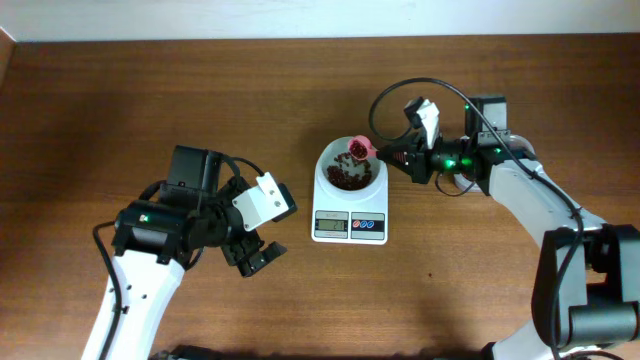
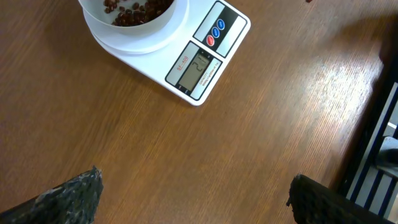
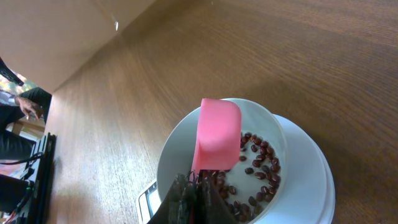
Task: Scoop and weigh 50g on scale
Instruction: 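Tip the scoop over the white bowl to pour beans in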
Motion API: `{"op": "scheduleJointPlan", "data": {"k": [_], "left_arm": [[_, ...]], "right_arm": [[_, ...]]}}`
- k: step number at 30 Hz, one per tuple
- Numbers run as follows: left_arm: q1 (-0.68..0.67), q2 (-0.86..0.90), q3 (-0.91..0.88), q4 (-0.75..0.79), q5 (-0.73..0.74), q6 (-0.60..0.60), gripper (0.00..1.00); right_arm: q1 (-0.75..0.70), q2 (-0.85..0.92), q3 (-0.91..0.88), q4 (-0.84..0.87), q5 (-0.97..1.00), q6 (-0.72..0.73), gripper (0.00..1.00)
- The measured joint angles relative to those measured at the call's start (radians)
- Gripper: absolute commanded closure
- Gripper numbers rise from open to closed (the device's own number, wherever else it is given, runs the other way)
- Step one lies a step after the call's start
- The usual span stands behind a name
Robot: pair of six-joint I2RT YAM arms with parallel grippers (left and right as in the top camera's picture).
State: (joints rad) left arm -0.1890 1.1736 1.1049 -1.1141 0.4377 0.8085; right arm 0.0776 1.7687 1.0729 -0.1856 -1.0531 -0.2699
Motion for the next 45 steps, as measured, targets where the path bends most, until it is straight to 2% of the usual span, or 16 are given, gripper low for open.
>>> {"op": "scheduleJointPlan", "data": {"k": [3,5,9,31,34,39,45], "left_arm": [[0.000,0.000,0.000,0.000,0.000,0.000,0.01],[0.000,0.000,0.000,0.000,0.000,0.000,0.01],[0.000,0.000,0.000,0.000,0.000,0.000,0.01],[0.000,0.000,0.000,0.000,0.000,0.000,0.01],[0.000,0.000,0.000,0.000,0.000,0.000,0.01],[0.000,0.000,0.000,0.000,0.000,0.000,0.01],[0.000,0.000,0.000,0.000,0.000,0.000,0.01]], "right_arm": [[0.000,0.000,0.000,0.000,-0.006,0.000,0.96],[0.001,0.000,0.000,0.008,-0.098,-0.049,0.96],[0.003,0.000,0.000,-0.003,0.051,-0.050,0.96],[0.003,0.000,0.000,0.000,0.058,-0.039,0.96],[0.003,0.001,0.000,0.004,-0.042,-0.100,0.96],[0.003,0.002,0.000,-0.008,0.063,-0.111,0.96],[0.003,0.002,0.000,-0.008,0.062,-0.112,0.96]]}}
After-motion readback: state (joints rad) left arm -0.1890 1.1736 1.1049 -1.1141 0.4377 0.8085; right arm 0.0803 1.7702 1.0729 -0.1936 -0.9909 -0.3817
